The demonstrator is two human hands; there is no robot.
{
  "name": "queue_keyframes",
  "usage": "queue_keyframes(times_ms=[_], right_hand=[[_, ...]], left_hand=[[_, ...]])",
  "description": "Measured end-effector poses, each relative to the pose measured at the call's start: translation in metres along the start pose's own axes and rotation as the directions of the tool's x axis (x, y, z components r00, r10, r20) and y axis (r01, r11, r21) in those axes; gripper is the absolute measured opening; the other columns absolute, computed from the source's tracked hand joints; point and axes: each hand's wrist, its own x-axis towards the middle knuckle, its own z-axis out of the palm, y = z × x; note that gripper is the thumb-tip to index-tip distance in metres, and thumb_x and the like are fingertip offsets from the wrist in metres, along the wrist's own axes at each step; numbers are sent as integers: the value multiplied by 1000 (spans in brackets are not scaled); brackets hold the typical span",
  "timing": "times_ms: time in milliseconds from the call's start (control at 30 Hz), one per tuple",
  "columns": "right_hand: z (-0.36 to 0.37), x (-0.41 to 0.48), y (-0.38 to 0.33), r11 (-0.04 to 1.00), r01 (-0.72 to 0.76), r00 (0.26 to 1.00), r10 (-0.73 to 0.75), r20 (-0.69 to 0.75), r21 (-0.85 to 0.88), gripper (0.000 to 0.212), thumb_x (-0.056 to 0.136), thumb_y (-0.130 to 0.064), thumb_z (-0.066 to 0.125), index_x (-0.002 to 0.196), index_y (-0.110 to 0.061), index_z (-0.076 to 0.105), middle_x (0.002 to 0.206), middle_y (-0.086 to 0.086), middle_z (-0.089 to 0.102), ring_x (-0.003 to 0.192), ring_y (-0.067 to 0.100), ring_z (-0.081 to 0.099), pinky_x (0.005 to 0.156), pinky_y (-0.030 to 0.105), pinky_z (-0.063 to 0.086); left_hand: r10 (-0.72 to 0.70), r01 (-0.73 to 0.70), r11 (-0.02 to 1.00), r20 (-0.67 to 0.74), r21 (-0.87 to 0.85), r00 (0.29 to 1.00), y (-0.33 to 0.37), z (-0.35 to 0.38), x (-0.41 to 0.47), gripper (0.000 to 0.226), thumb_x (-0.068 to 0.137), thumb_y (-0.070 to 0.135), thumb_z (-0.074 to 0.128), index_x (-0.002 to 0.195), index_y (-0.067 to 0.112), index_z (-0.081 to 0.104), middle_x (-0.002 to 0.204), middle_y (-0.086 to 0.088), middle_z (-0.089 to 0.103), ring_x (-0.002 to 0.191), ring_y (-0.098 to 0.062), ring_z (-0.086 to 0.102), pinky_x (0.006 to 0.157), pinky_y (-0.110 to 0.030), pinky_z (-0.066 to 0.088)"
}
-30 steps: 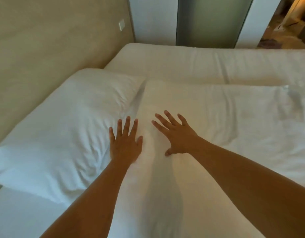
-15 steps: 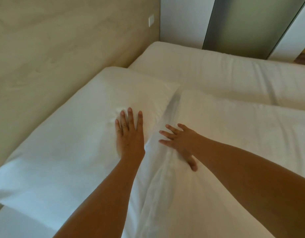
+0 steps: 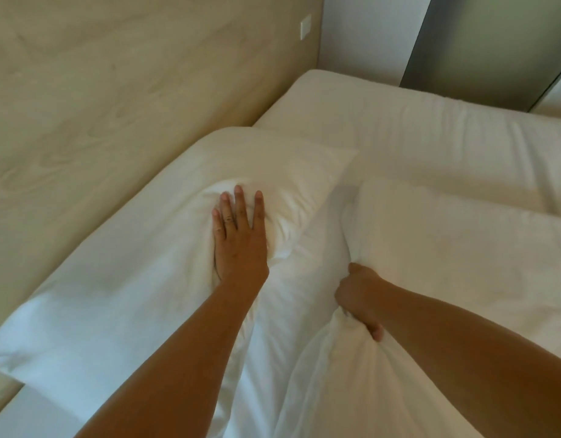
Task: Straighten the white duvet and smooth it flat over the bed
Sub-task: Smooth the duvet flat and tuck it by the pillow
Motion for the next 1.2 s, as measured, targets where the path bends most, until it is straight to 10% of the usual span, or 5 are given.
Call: queue_keyframes(times_ms=[200, 667, 933, 1033, 1200], right_hand=[[-15, -14, 4, 1000, 18, 1000, -18, -1, 7, 61, 58, -40, 90, 108, -13, 67, 111, 5, 67, 99, 24, 65, 80, 32, 49], [-151, -46, 47, 996, 63, 989, -54, -137, 62, 39, 70, -35, 85, 91, -16, 59, 67, -3, 47, 60, 15, 45, 54, 22, 35], [-94, 61, 8, 997, 12, 955, 13, -298, 82, 52, 65, -43, 85, 109, -23, 67, 114, -4, 65, 117, 18, 55, 117, 36, 18], [-104, 60, 15, 987, 55, 948, -5, -318, 148, 40, 62, -42, 87, 87, -18, 66, 79, -5, 61, 88, 21, 62, 87, 33, 48], [-136, 40, 32, 987, 75, 954, -30, -297, 141, 41, 58, -35, 89, 65, -13, 56, 65, -3, 54, 59, 15, 51, 51, 26, 38]], left_hand=[[-4, 4, 1000, -23, -3, 1000, -16, -18, 7, 118, 81, 39, 67, 148, 12, -27, 155, -24, -25, 146, -42, -12, 119, -51, 3], [-18, 15, 990, -18, -137, 1000, -65, -59, 46, 113, 82, 39, 64, 149, 16, -24, 157, -21, -22, 146, -42, -6, 119, -52, 7], [4, -8, 988, -24, -156, 1000, -72, -52, 55, 119, 77, 40, 69, 150, 15, -22, 158, -20, -19, 146, -42, -6, 119, -52, 3], [18, -22, 987, -27, -156, 999, -62, -41, 48, 115, 79, 40, 66, 150, 12, -20, 158, -22, -18, 146, -44, -6, 119, -53, 3], [0, -2, 988, -11, -152, 1000, -57, -49, 50, 101, 88, 31, 60, 150, 1, -13, 156, -26, -20, 145, -46, -8, 119, -52, 6]])
